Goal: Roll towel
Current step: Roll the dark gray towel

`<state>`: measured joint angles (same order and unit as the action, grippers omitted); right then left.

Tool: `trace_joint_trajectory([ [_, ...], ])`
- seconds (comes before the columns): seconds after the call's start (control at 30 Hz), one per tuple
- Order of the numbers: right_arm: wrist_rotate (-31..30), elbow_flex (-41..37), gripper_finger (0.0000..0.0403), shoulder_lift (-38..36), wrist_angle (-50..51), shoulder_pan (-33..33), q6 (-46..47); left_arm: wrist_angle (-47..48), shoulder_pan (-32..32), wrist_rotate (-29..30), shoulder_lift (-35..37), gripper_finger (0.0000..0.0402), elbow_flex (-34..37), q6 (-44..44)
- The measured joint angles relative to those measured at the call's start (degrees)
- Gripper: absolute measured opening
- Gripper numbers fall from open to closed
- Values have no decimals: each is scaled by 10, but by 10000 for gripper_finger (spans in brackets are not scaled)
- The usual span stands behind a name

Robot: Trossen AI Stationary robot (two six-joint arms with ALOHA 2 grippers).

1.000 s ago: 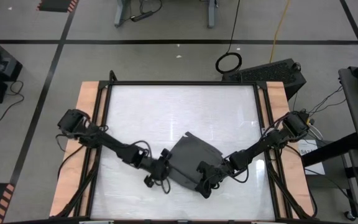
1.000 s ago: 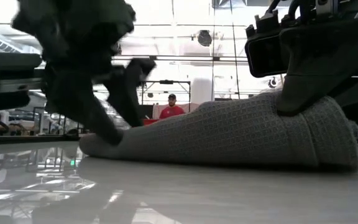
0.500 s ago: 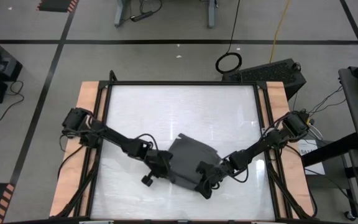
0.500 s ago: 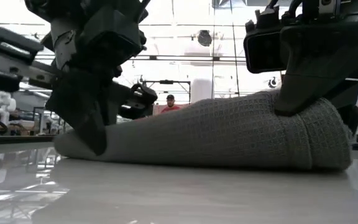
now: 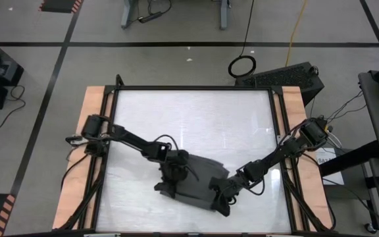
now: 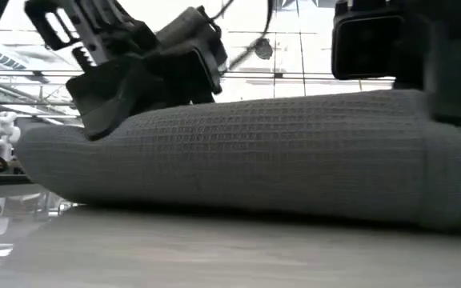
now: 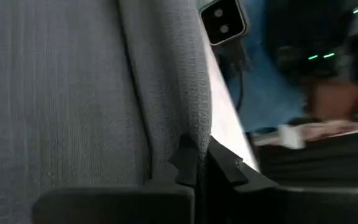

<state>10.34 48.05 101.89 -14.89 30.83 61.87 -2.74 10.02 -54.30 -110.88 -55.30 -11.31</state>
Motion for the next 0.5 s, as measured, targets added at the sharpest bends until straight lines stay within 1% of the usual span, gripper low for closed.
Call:
trace_joint_trajectory([
  [0.1,22,0,54,0,8,1,3,-2,0,-41,-31,13,-24,-41],
  [0.17,26,0,54,0,8,3,4,-2,1,-50,-46,14,-39,-60],
  [0.33,25,0,55,0,8,16,5,2,-2,-43,-57,16,-61,-104],
  [0.5,-6,-1,55,-20,18,48,-1,17,-8,-25,-58,16,-70,-108],
])
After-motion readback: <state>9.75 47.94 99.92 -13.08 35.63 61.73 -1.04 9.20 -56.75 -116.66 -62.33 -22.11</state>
